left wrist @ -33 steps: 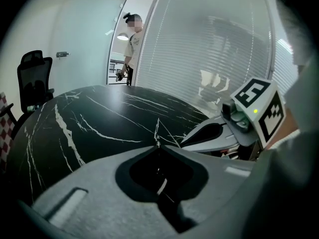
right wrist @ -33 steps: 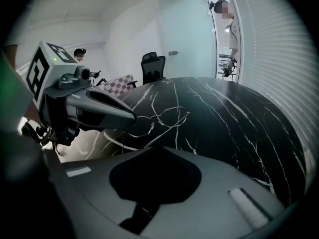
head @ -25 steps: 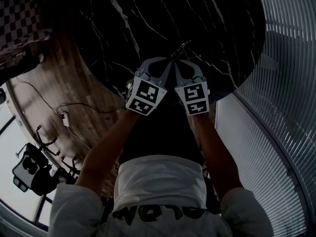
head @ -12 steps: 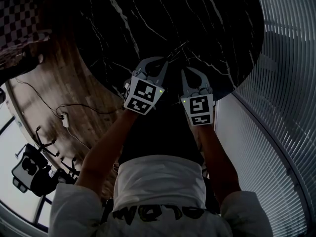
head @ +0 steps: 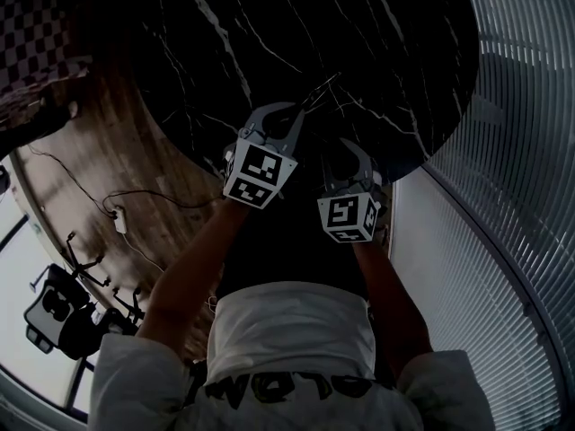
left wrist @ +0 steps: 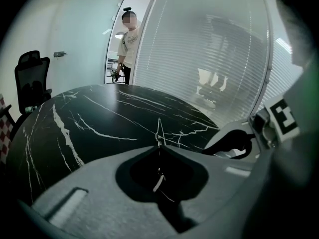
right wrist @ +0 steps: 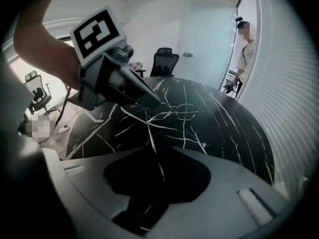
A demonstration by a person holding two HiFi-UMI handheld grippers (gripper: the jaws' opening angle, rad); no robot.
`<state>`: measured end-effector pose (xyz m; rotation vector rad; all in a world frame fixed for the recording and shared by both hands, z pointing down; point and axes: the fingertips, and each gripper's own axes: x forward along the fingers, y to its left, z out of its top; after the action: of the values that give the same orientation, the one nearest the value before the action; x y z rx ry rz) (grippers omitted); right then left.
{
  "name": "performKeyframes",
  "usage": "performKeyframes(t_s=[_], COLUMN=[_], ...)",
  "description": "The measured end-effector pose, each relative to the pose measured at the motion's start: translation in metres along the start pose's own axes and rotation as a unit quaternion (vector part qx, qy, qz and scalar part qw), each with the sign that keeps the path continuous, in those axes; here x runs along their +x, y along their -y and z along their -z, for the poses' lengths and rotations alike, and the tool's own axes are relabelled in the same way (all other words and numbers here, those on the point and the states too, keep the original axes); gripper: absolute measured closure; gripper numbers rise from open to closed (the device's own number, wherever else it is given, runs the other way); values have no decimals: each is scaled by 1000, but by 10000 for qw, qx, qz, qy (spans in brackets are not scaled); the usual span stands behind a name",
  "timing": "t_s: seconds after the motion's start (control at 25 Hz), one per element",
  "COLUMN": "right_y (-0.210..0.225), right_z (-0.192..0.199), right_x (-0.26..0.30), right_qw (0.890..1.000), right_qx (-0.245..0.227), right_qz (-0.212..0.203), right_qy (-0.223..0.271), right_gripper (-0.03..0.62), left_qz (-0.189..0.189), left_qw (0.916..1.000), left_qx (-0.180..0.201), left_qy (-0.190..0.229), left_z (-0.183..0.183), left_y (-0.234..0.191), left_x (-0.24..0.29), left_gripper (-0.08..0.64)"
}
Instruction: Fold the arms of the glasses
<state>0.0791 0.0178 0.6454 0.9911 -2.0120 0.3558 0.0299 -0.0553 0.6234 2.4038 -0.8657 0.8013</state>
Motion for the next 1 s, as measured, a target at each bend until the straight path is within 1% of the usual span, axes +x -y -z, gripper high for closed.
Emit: performKeyframes(t_s=[0.08, 0.24, 0.56, 1.0], right_y=[9, 22, 51, 64], right_z=[4, 4, -18, -44], right_x=[4, 7, 21, 41], right_qw=[9999, 9997, 9989, 9990], right_qx=[66, 97, 101, 1], right_qz=[100, 218, 447, 427], right_qy=[-80, -92, 15, 90], right_gripper=[483, 485, 485, 482], left_qz=[32, 118, 302, 539], left_qw=[10000, 9999, 9995, 9982], left_qx=[23, 13, -9, -120], left_qy=[-7, -18, -110, -220], left_z=[0, 2, 7, 10], left_y=[2, 5, 14, 24], left_x=[0, 0, -1, 0], left_gripper=[552, 552, 552, 552])
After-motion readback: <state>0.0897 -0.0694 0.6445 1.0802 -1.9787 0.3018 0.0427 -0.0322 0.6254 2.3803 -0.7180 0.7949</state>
